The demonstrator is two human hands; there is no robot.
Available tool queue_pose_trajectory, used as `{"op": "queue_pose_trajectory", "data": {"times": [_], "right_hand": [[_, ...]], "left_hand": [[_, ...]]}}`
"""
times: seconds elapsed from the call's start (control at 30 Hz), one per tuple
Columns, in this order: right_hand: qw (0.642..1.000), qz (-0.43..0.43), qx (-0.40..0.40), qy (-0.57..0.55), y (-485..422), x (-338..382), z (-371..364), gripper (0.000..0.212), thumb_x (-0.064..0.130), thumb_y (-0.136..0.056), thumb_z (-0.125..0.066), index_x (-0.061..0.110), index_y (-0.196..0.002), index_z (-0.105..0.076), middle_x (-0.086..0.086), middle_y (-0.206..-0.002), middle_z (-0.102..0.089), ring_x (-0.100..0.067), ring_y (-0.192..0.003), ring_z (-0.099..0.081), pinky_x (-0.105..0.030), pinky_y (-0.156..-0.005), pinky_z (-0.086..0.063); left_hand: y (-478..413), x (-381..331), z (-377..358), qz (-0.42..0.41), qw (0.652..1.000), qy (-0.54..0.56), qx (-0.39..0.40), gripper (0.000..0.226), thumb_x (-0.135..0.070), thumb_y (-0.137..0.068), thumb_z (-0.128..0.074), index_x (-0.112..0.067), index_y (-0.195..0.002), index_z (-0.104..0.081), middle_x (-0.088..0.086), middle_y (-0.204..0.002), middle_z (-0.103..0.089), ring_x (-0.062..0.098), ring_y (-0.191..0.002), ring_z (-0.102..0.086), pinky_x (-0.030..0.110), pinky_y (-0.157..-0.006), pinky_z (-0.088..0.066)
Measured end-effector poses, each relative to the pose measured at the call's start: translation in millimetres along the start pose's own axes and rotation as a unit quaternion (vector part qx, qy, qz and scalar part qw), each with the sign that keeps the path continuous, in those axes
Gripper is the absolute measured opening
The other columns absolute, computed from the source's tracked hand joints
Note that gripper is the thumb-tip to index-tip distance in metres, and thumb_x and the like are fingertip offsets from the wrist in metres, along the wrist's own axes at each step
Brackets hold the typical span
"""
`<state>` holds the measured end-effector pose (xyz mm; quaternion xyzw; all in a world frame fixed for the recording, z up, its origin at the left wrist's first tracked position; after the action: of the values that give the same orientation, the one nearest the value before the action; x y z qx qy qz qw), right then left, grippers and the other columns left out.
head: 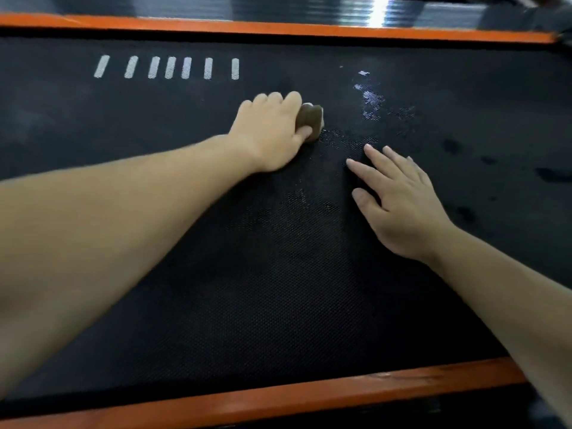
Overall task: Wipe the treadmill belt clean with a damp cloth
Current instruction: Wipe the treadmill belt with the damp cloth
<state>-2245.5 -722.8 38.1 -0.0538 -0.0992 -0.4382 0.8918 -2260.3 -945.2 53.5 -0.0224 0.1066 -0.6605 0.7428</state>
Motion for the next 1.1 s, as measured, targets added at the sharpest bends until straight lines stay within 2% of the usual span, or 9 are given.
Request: {"op": "queue_pose_trajectory", "data": {"times": [0.13, 0.27, 0.33, 0.4, 0.5, 0.7, 0.97, 1.03, 1.1], "right_hand": [[1.0, 0.009, -0.012, 0.007, -2, 0, 0, 0.064, 0.057, -0.092, -0.023, 0.038, -0.151, -0.036, 0.005, -0.165, -0.021, -0.018, -0.154, -0.009, -0.042, -0.125, -0.004], [1.0, 0.001, -0.017, -0.003, -1, -1, 1, 0.062, 0.055, -0.092, -0.024, 0.038, -0.15, -0.038, 0.007, -0.165, -0.021, -0.016, -0.154, -0.008, -0.042, -0.125, -0.004], [1.0, 0.004, -0.009, 0.003, -1, 0, 0, 0.063, 0.056, -0.092, -0.023, 0.039, -0.151, -0.036, 0.008, -0.166, -0.019, -0.015, -0.154, -0.006, -0.04, -0.125, -0.003], [1.0, 0.004, -0.002, 0.003, -2, 0, 1, 0.062, 0.056, -0.093, -0.023, 0.04, -0.152, -0.033, 0.009, -0.166, -0.017, -0.013, -0.154, -0.004, -0.04, -0.125, -0.003], [1.0, 0.003, -0.002, 0.0, -1, 1, 2, 0.059, 0.053, -0.095, -0.026, 0.04, -0.153, -0.032, 0.011, -0.166, -0.017, -0.011, -0.154, -0.004, -0.04, -0.125, -0.003], [1.0, -0.009, -0.013, 0.011, -17, 3, 10, 0.064, 0.058, -0.091, -0.026, 0.034, -0.148, -0.042, 0.005, -0.158, -0.032, -0.02, -0.149, -0.02, -0.043, -0.121, -0.018], [1.0, -0.011, -0.018, 0.009, -47, 0, 6, 0.064, 0.059, -0.092, -0.024, 0.037, -0.15, -0.037, 0.009, -0.161, -0.025, -0.013, -0.15, -0.013, -0.033, -0.12, -0.01], [1.0, -0.008, -0.016, 0.013, -49, 0, 8, 0.065, 0.06, -0.091, -0.024, 0.037, -0.15, -0.038, 0.009, -0.161, -0.026, -0.014, -0.15, -0.015, -0.036, -0.12, -0.013], [1.0, -0.01, -0.012, 0.018, -50, 0, 9, 0.065, 0.06, -0.091, -0.024, 0.037, -0.15, -0.038, 0.008, -0.161, -0.027, -0.014, -0.15, -0.015, -0.038, -0.121, -0.015]], "left_hand": [[60, -31, 9, -0.116, 0.991, 0.011, -0.06, 0.036, -0.049, -0.094, -0.045, -0.015, -0.105, -0.049, 0.014, -0.105, -0.058, 0.038, -0.096, -0.055, 0.048, -0.079, -0.041], [118, -54, 13, -0.224, 0.971, 0.081, -0.038, 0.031, -0.05, -0.092, -0.041, -0.02, -0.1, -0.046, 0.005, -0.093, -0.053, 0.03, -0.082, -0.051, 0.043, -0.07, -0.042], [79, -46, 10, -0.185, 0.982, -0.004, -0.044, 0.037, -0.052, -0.094, -0.041, -0.018, -0.106, -0.049, 0.011, -0.101, -0.059, 0.036, -0.09, -0.056, 0.045, -0.076, -0.044], [13, -12, 5, -0.055, 0.997, -0.048, -0.029, 0.044, -0.052, -0.098, -0.045, -0.013, -0.118, -0.048, 0.02, -0.118, -0.059, 0.041, -0.107, -0.056, 0.048, -0.086, -0.043], [-39, 33, 0, 0.076, 0.997, 0.014, 0.011, 0.045, -0.048, -0.1, -0.048, -0.012, -0.125, -0.046, 0.022, -0.129, -0.055, 0.043, -0.12, -0.051, 0.052, -0.098, -0.038], [47, -32, 4, -0.108, 0.99, 0.061, -0.059, 0.034, -0.048, -0.095, -0.05, -0.017, -0.108, -0.05, 0.01, -0.103, -0.058, 0.036, -0.095, -0.055, 0.044, -0.077, -0.038], [-93, 48, -8, 0.102, 0.994, 0.014, 0.026, 0.047, -0.051, -0.101, -0.044, -0.016, -0.132, -0.043, 0.019, -0.136, -0.052, 0.04, -0.128, -0.046, 0.054, -0.109, -0.031], [-88, 41, -7, 0.096, 0.995, 0.026, 0.004, 0.043, -0.049, -0.1, -0.046, -0.016, -0.128, -0.045, 0.017, -0.131, -0.054, 0.04, -0.124, -0.048, 0.052, -0.104, -0.033], [-66, 16, -8, 0.019, 0.999, 0.023, -0.03, 0.04, -0.048, -0.098, -0.05, -0.016, -0.121, -0.047, 0.015, -0.123, -0.057, 0.039, -0.115, -0.052, 0.048, -0.093, -0.038]]}}
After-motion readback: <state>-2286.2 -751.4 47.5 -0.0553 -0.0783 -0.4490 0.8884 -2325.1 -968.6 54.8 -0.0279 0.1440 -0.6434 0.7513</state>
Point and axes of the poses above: each hand's wrist, its own y-axis away from the middle knuckle, its own z-axis out of the back of the hand, x = y × z, the point moved 6 cm from there along -y, towards the middle knuckle
